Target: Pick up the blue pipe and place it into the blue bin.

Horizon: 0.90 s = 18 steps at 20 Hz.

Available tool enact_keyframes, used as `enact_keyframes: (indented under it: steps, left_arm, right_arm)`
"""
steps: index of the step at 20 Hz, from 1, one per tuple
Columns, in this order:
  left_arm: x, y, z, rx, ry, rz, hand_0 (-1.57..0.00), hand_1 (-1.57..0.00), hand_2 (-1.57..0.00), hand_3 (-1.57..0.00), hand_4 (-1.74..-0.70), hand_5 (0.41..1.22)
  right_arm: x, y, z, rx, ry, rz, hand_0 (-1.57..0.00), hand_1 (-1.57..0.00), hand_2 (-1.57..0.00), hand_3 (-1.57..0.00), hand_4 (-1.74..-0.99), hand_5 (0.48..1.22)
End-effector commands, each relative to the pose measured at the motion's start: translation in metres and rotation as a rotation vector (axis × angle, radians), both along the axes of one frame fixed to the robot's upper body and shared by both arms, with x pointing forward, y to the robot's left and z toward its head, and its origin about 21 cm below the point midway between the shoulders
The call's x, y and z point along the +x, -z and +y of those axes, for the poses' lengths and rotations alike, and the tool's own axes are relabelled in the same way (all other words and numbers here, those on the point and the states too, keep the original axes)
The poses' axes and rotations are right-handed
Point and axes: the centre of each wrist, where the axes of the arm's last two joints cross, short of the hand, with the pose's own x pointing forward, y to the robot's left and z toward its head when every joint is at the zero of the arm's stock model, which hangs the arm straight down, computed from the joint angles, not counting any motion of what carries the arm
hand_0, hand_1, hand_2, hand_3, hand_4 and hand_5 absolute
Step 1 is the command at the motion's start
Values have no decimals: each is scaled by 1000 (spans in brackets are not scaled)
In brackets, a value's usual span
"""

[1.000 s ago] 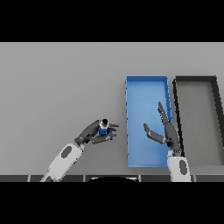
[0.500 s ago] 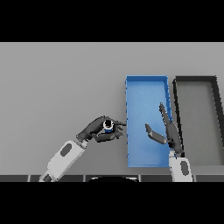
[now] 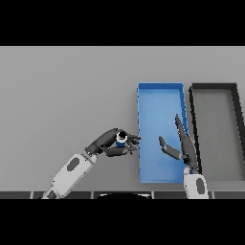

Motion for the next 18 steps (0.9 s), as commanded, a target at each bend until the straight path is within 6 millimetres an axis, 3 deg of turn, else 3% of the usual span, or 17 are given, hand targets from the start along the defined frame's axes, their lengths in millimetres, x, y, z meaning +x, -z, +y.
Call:
enact_keyframes:
  steps: [1, 4, 6, 9, 12, 18]
  left_arm:
    - [1, 1, 0, 11, -4, 2, -1570, -1570, -1570, -1443, -1730, 1220]
    - [1, 1, 6, 14, -11, -9, -1570, -1570, -1570, -1439, -1731, 1220]
    - [0, -1, 5, 10, -8, -15, -1571, -1571, -1571, -1438, -1731, 1221]
    - [-1, 3, 4, 21, -1, -8, -1571, -1571, -1571, -1440, -1731, 1221]
    - [0, 4, 2, 25, 3, -10, -1571, -1571, -1571, -1440, -1731, 1221]
    - [4, 0, 2, 32, 1, -12, -1571, -1571, -1571, -1438, -1732, 1221]
  right_arm:
    - [0, 0, 1, -3, 0, 0, 1, 1, 1, 1, -1192, 628]
    - [-5, 1, 1, 18, -2, -16, 1, 1, 1, 1, -1197, 618]
    - [-4, -10, 0, 60, -44, -61, 1, 1, 1, 1, -1195, 610]
    - [-1, -39, -6, 150, -191, -77, 1, 1, 1, 1, -1203, 573]
    - [7, -76, -8, 107, -359, -85, 1, 1, 1, 1, -1250, 532]
    - [16, -129, 27, 0, -640, -94, 1, 1, 1, 1, -1301, 520]
